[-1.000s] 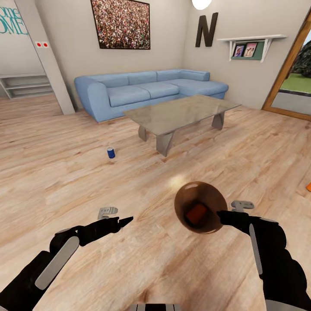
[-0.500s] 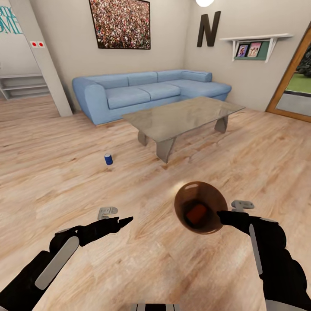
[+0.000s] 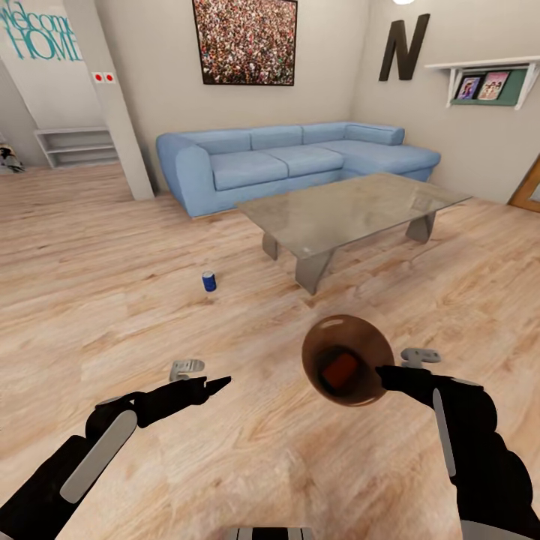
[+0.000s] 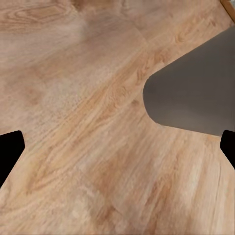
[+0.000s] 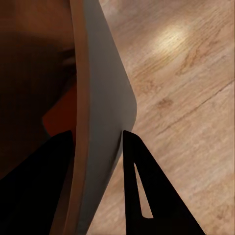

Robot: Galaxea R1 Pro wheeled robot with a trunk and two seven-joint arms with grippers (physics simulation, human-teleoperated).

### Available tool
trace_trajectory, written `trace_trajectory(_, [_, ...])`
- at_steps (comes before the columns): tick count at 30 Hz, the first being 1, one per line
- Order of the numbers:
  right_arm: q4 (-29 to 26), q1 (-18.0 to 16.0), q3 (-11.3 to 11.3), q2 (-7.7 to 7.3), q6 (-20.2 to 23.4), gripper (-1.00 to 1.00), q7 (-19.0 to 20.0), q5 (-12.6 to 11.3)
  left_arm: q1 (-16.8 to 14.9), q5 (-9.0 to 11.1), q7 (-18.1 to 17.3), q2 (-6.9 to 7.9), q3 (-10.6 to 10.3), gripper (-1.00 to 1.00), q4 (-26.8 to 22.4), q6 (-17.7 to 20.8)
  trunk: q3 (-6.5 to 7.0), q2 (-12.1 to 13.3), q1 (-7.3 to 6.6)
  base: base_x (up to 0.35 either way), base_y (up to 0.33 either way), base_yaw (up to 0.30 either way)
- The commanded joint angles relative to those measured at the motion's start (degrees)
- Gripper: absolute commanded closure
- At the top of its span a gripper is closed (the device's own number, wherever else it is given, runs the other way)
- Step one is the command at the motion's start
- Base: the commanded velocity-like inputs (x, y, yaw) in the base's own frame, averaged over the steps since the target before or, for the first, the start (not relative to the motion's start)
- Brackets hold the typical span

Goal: Put the three can of soda from the living room inside the tash can in the kitchen.

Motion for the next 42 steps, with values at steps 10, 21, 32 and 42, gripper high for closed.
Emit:
trace_trajectory(10, [0.0,0.0,0.0,-0.02,0.0,1.00,0.0,-0.5,0.0,0.0,-0.1,0.08,-0.2,-1.00,0.0,0.4,0.01,0.0,-0.01,0.109,0.093,0.009])
trace_trajectory(21, [0.0,0.0,0.0,-0.01,0.0,1.00,0.0,-0.5,0.0,0.0,-0.1,0.19,-0.3,-1.00,-0.1,0.4,0.01,0.0,-0.01,0.254,0.257,0.000])
trace_trajectory(32, [0.0,0.0,0.0,0.00,0.0,1.00,0.0,-0.5,0.0,0.0,-0.1,0.24,-0.3,-1.00,-0.1,0.4,0.01,0.0,-0.01,0.257,0.260,0.000])
trace_trajectory(42, [0.0,0.0,-0.1,0.00,0.0,1.00,0.0,-0.5,0.0,-0.1,-0.1,0.27,-0.3,-1.00,-0.3,0.4,0.01,0.0,-0.01,0.257,0.260,0.000])
